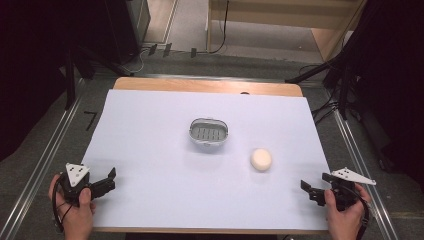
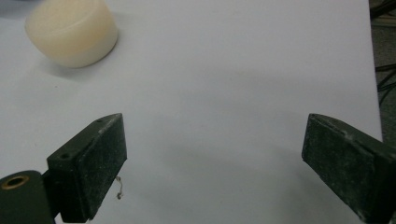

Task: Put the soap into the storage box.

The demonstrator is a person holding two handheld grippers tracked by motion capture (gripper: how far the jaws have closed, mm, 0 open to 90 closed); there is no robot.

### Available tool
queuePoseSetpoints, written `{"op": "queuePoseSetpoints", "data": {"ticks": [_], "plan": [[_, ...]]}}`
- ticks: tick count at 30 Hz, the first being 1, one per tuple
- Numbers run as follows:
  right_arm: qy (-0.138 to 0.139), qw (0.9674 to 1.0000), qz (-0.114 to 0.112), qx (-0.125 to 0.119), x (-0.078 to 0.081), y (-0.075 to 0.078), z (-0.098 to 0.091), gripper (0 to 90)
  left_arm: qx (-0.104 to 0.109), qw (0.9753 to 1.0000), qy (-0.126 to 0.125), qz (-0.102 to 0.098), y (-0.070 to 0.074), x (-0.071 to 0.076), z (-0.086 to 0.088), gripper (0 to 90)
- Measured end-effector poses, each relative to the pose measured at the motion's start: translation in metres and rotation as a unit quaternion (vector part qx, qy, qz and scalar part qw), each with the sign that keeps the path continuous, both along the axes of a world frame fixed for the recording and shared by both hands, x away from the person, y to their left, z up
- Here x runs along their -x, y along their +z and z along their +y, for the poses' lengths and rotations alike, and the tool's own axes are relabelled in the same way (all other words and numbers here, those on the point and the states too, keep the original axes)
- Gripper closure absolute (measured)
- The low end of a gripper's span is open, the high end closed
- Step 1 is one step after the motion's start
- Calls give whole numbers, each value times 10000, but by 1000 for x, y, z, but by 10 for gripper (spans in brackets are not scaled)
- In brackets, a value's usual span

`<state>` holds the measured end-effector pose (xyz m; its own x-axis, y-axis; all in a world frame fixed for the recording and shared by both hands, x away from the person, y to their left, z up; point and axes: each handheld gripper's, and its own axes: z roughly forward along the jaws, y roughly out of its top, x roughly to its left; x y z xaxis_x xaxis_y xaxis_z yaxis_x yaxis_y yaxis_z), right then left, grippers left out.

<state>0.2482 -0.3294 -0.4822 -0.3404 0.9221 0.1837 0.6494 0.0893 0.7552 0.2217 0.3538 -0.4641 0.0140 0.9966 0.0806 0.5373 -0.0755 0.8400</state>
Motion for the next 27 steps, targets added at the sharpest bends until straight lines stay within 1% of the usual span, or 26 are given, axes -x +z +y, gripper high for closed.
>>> {"op": "queuePoseSetpoints", "data": {"ticks": [4, 5, 7, 8, 11, 14, 16, 18, 22, 26, 27], "plan": [[84, 9999, 72, 86, 0, 8, 1, 68, 10, 10000, 22, 6, 0, 0, 0, 45], [114, 9998, 71, 149, 0, 11, 2, 68, 4, 10000, 17, 2, 0, 0, 0, 45], [141, 9989, 140, 426, 0, 15, 5, 68, -14, 10000, 21, -9, 0, 0, 0, 45], [153, 9985, 184, 498, 0, 16, 8, 68, -30, 10000, 21, -7, 0, 0, 0, 45], [320, 9976, 320, 519, -2, 17, 12, 68, -18, 10000, 33, 3, 0, 0, 0, 45], [558, 9955, 578, 502, -5, 17, 17, 70, -25, 10000, 64, 33, 0, -1, 0, 45], [654, 9944, 670, 500, -6, 19, 20, 72, -34, 10000, 63, 21, 0, -1, -1, 46], [705, 9933, 715, 569, -7, 24, 23, 72, -71, 10000, 67, 13, 0, 0, -1, 45], [815, 9921, 710, 642, -12, 32, 26, 74, -149, 9999, 67, 47, 0, -1, -3, 46], [901, 9909, 729, 690, -17, 36, 30, 74, -196, 9997, 90, 77, -1, -2, -4, 45], [915, 9906, 762, 673, -18, 36, 32, 74, -204, 9997, 103, 67, -1, -2, -4, 45]]}}
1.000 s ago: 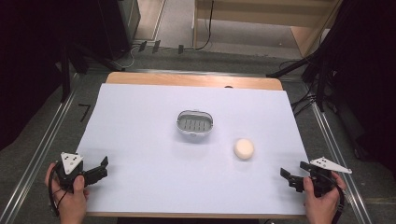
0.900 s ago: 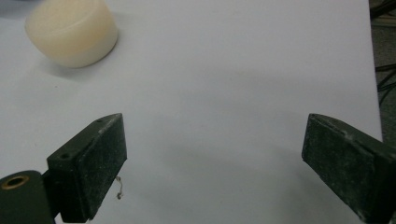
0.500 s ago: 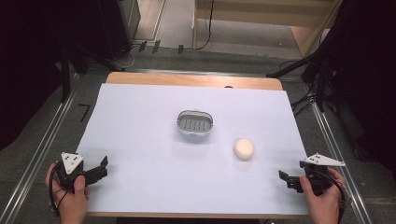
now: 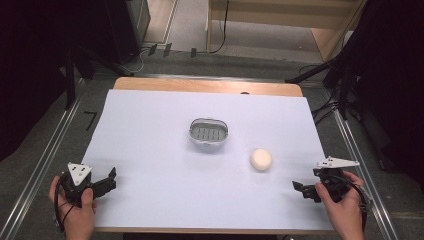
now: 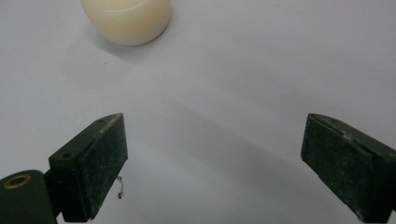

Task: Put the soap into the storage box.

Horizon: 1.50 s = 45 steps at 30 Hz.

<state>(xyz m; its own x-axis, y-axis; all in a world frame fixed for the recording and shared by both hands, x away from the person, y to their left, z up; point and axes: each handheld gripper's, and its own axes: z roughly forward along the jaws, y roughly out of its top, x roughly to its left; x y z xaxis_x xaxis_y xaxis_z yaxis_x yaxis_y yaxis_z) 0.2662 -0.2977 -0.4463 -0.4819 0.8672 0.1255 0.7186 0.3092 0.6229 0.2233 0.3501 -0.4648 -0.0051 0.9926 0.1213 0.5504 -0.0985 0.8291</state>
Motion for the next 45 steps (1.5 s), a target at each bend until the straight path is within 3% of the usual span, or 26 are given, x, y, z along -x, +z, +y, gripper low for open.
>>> {"op": "queuePoseSetpoints", "data": {"ticks": [5, 8, 15, 19, 22, 31, 40, 45], "plan": [[162, 9998, 100, 84, -5, 1, 8, 74, -6, 10000, -18, 79, 0, -1, 0, 52], [260, 9995, 137, 121, -8, 2, 14, 75, 83, 9999, 58, 84, 0, -2, 1, 157], [469, 9984, 230, 202, -17, 1, 27, 77, 144, 9998, 133, 75, 0, -1, 3, 139], [563, 9978, 246, 235, -22, 2, 35, 79, 110, 9999, 39, -77, 0, 2, 2, 142], [592, 9976, 242, 262, -26, 3, 41, 127, 106, 9999, 13, -46, 0, 1, 2, 142], [753, 9963, 321, 279, -39, 4, 60, 127, 70, 9999, -109, 95, 0, -1, 1, 142], [782, 9955, 440, 306, -48, 2, 72, 126, 437, 9990, -95, 69, 1, -1, 9, 140], [839, 9949, 461, 326, -52, 2, 78, 126, 298, 9995, -136, 9, 1, 1, 5, 142]]}}
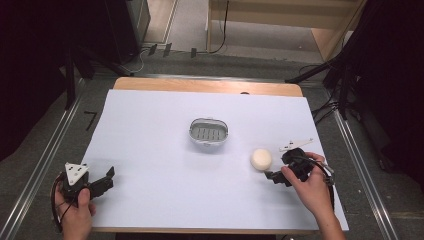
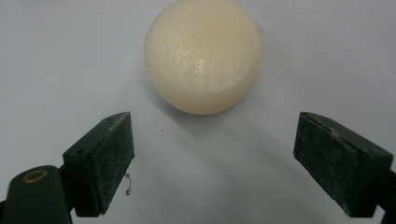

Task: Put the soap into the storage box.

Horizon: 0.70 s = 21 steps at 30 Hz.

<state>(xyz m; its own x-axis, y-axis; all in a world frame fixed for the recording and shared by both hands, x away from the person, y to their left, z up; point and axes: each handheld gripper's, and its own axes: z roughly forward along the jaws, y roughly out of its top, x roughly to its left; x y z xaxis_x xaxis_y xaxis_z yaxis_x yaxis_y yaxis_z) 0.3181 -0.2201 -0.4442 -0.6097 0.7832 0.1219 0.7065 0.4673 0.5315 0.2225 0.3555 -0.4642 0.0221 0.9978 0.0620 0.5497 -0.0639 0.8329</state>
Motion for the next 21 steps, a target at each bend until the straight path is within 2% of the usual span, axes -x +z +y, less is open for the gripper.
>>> {"op": "queuePoseSetpoints", "data": {"ticks": [6, 11, 18, 21], "plan": [[46, 10000, 28, 16, -4, 1, 9, 127, -75, 9999, 70, -98, 0, 2, -2, 146], [66, 10000, 64, 35, -9, -1, 18, 128, -62, 9999, 100, -105, 0, 3, -1, 148], [82, 9999, 111, 43, -16, -4, 28, 128, -343, 9993, 12, -163, 0, 4, -7, 151], [17, 9999, 115, 122, -18, -3, 33, 137, -257, 9996, -26, -138, 0, 4, -6, 153]]}}
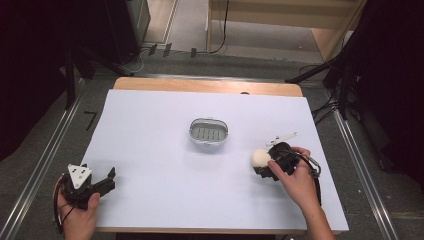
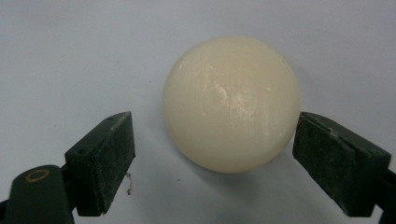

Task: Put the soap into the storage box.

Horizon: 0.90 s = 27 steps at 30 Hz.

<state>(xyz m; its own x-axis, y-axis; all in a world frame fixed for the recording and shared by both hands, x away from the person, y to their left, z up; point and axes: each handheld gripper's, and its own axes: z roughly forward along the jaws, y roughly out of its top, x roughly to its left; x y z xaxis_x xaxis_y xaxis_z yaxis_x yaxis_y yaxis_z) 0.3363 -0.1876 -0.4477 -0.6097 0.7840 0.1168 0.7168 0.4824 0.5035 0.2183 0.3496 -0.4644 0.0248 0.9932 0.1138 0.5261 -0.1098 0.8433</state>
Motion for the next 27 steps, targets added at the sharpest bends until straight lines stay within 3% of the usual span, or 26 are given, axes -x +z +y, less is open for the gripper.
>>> {"op": "queuePoseSetpoints", "data": {"ticks": [4, 18, 27], "plan": [[-42, 10000, -29, 16, -5, 0, 3, 160, 105, 9999, -37, -12, 0, 1, 2, 153], [-313, 9993, 92, 177, -16, -4, 14, 239, 137, 9999, -80, 39, 0, 0, 2, 153], [-343, 9992, 190, 110, -18, -5, 16, 244, 168, 9998, -89, 65, 0, 0, 3, 153]]}}
